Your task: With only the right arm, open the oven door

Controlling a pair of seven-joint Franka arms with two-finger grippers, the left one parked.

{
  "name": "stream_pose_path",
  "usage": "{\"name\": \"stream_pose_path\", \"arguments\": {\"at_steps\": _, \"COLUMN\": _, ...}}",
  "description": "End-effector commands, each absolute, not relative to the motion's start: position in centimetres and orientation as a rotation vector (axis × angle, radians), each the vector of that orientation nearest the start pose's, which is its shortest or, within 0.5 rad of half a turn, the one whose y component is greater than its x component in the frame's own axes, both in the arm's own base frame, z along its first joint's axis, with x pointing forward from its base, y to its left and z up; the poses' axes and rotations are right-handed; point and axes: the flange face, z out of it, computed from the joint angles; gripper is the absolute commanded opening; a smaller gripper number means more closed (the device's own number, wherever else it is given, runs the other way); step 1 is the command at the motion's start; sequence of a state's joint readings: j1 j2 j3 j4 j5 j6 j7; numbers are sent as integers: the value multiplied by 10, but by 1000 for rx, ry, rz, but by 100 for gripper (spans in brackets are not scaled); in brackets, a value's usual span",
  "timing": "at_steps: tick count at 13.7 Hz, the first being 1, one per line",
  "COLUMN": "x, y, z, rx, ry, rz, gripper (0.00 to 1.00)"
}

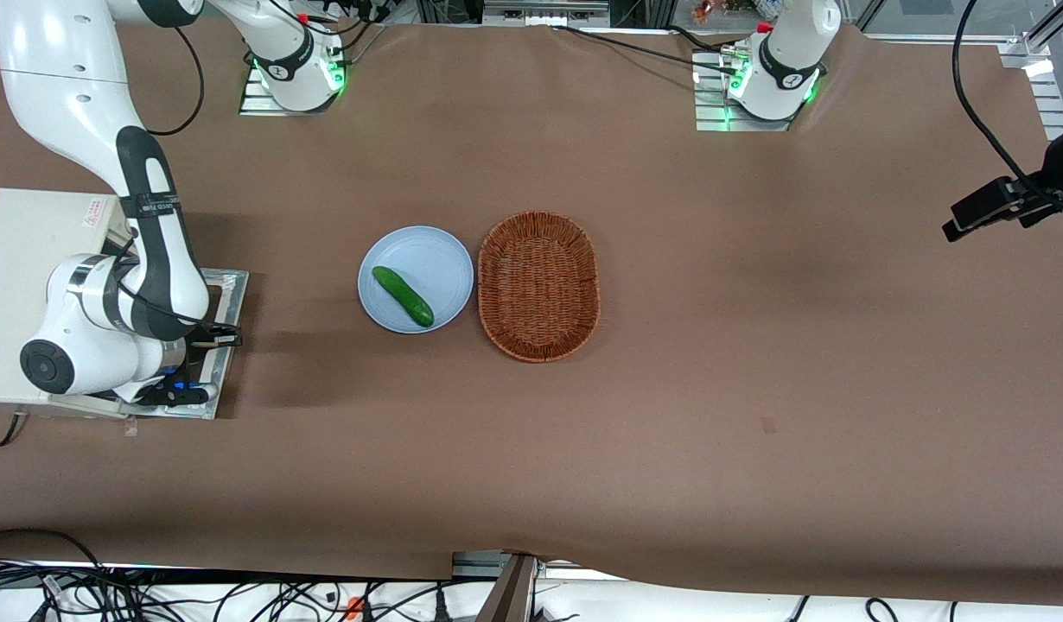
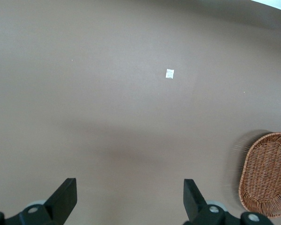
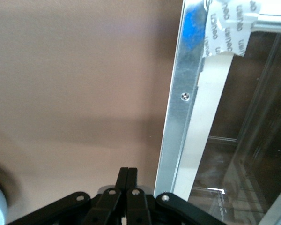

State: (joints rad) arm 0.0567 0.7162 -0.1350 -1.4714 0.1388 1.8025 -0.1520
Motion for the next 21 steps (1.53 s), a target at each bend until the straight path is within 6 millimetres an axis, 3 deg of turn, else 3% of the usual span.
{"name": "stream_pose_path", "arguments": {"at_steps": 1, "x": 683, "y": -32, "z": 264, "rx": -3011, "ry": -62, "rz": 541, "gripper": 97}}
{"name": "stream_pose_path", "arguments": {"at_steps": 5, "x": 675, "y": -35, "z": 343, "rx": -2979, "ry": -245, "rz": 474, "gripper": 100}}
{"name": "stream_pose_path", "arguments": {"at_steps": 11, "x": 649, "y": -33, "z": 464, "rx": -2999, "ry": -257, "rz": 341, "gripper": 100}}
{"name": "stream_pose_path", "arguments": {"at_steps": 14, "x": 625, "y": -45, "z": 523, "rx": -3047, "ry": -141, "rz": 272, "gripper": 100}}
{"name": "stream_pose_path", "arguments": {"at_steps": 17, "x": 609, "y": -55, "z": 559, "rx": -3083, "ry": -61, "rz": 197, "gripper": 100}}
{"name": "stream_pose_path", "arguments": {"at_steps": 21, "x": 595, "y": -67, "z": 584, "rx": -3124, "ry": 0, "rz": 147, "gripper": 100}}
